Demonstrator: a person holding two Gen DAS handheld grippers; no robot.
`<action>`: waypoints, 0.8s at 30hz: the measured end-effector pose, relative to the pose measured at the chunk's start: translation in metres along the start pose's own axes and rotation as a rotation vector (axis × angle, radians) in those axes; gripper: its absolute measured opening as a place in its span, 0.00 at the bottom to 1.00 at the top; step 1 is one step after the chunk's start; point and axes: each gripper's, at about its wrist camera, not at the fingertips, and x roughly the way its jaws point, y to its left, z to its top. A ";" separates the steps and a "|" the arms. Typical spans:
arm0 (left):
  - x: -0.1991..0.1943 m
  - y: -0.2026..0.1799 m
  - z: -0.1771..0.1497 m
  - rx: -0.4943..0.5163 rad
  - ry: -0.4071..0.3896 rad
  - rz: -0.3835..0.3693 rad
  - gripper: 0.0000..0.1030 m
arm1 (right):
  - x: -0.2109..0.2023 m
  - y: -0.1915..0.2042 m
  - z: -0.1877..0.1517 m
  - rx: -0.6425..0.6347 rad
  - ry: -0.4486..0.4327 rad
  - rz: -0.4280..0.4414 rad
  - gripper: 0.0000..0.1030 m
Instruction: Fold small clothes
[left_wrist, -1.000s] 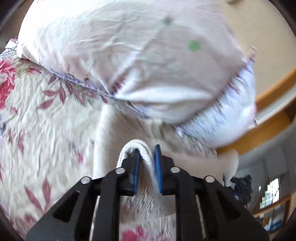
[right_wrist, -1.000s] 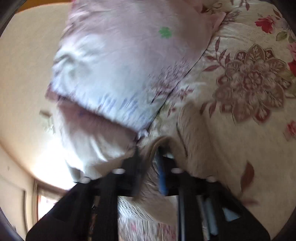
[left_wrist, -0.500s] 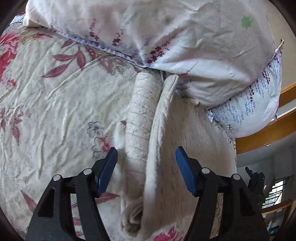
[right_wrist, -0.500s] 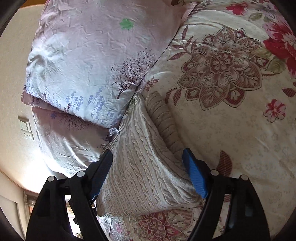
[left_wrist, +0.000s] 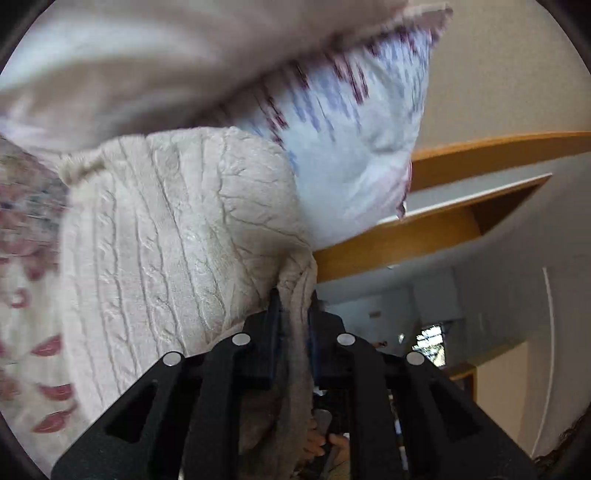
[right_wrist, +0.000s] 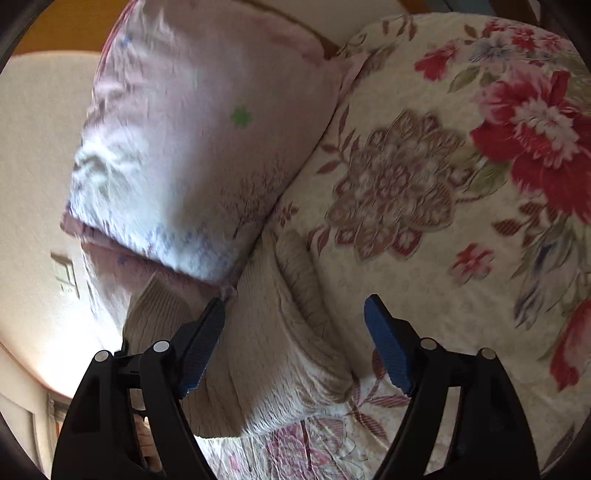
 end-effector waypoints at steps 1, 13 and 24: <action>0.036 -0.001 -0.001 -0.035 0.034 -0.039 0.13 | -0.003 -0.004 0.003 0.012 -0.010 -0.003 0.77; 0.030 0.027 0.000 0.023 0.007 0.257 0.50 | 0.024 -0.005 0.026 -0.009 0.180 -0.031 0.78; 0.086 0.049 -0.043 0.229 0.146 0.564 0.72 | 0.096 0.015 0.021 -0.050 0.379 -0.059 0.94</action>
